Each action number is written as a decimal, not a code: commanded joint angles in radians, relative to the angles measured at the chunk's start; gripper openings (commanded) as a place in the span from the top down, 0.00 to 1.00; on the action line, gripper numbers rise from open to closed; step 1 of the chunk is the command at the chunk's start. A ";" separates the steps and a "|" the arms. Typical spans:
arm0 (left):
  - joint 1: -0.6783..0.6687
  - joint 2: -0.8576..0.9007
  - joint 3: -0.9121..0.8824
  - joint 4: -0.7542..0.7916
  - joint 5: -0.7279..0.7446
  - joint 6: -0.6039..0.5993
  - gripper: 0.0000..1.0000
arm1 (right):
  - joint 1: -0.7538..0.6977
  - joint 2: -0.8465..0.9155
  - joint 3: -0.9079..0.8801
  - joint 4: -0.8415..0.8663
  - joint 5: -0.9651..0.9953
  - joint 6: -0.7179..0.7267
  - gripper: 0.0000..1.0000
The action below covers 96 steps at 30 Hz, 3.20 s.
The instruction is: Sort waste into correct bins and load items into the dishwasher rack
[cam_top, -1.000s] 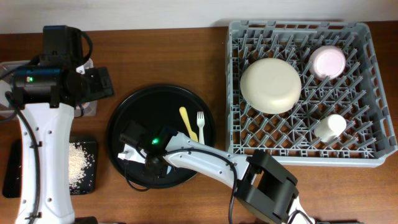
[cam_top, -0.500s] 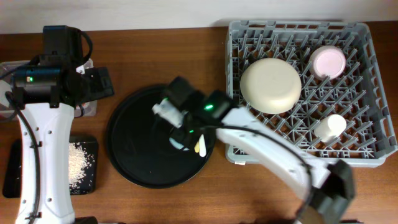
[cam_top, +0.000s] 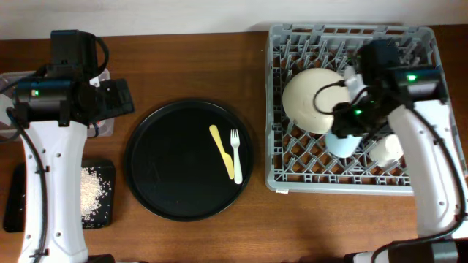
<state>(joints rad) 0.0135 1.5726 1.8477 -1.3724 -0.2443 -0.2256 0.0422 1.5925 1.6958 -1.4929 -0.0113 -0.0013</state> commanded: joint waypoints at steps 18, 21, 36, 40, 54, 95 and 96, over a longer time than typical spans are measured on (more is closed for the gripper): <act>0.002 -0.002 0.008 0.002 -0.011 -0.005 0.01 | -0.056 0.013 -0.455 0.338 0.008 0.010 0.33; 0.002 -0.002 0.008 0.002 -0.011 -0.005 0.01 | -0.056 0.011 -0.443 0.322 0.003 0.008 0.06; 0.002 -0.002 0.008 0.002 -0.011 -0.005 0.01 | 0.115 -0.081 -0.081 0.095 -0.537 -0.019 0.02; 0.002 -0.002 0.008 0.002 -0.011 -0.005 0.01 | 0.388 -0.064 -0.082 0.231 -0.417 0.047 0.02; 0.002 -0.002 0.008 0.002 -0.011 -0.005 0.01 | 0.697 0.393 -0.086 0.562 0.045 0.344 0.33; 0.002 -0.002 0.008 0.002 -0.011 -0.005 0.01 | 0.648 0.557 -0.168 0.637 0.124 0.668 0.60; 0.002 -0.002 0.008 0.002 -0.011 -0.005 0.01 | 0.653 0.557 -0.184 0.660 0.124 0.668 0.60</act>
<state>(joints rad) 0.0135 1.5726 1.8477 -1.3720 -0.2443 -0.2253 0.6895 2.1353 1.5463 -0.8555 0.1108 0.6548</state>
